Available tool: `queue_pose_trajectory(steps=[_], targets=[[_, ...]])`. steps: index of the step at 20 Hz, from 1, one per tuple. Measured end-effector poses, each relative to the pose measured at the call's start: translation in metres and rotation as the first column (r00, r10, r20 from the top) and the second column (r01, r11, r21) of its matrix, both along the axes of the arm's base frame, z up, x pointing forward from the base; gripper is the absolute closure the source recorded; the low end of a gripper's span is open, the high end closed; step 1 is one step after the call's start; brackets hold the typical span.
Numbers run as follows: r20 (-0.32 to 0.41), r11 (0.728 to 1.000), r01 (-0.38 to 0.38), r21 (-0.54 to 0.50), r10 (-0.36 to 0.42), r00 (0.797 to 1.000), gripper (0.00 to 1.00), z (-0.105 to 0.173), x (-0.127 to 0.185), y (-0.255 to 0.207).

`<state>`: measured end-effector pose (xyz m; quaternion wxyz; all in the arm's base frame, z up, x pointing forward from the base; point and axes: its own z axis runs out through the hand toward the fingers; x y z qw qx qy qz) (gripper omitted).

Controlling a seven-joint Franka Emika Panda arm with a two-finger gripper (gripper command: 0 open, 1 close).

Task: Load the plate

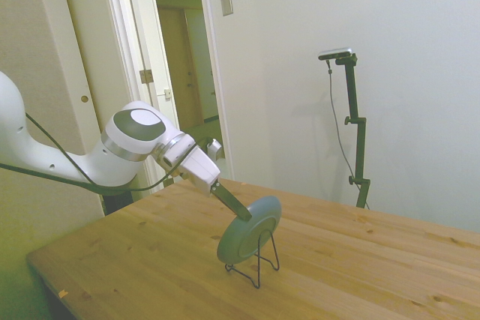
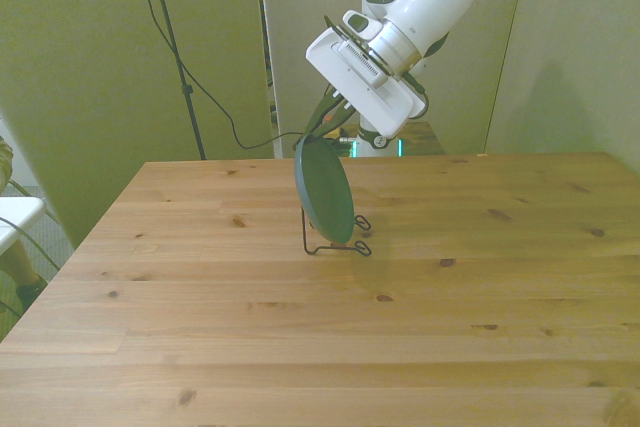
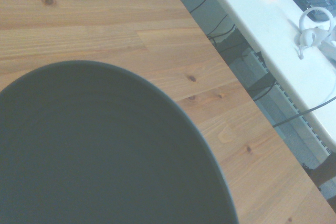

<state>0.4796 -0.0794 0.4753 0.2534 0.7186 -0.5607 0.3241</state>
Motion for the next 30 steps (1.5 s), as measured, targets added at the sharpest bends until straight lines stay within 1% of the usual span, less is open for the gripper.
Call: queue_pose_trajectory(steps=[8, 9, 24, 27, 30], targets=[[-0.016, 1.000, -0.001, 0.003, 0.001, 1.000, 1.00, -0.008, 0.005, 0.000], [-0.018, 1.000, -0.002, 0.003, 0.002, 1.000, 0.00, -0.009, 0.005, 0.000], [-0.036, 1.000, -0.020, -0.020, 0.019, 0.999, 0.00, -0.015, 0.004, 0.003], [-0.016, 1.000, -0.022, -0.021, 0.022, 1.000, 0.00, -0.005, 0.000, 0.004], [0.041, 0.999, -0.036, -0.015, 0.037, 0.998, 0.00, 0.015, -0.013, 0.007]])
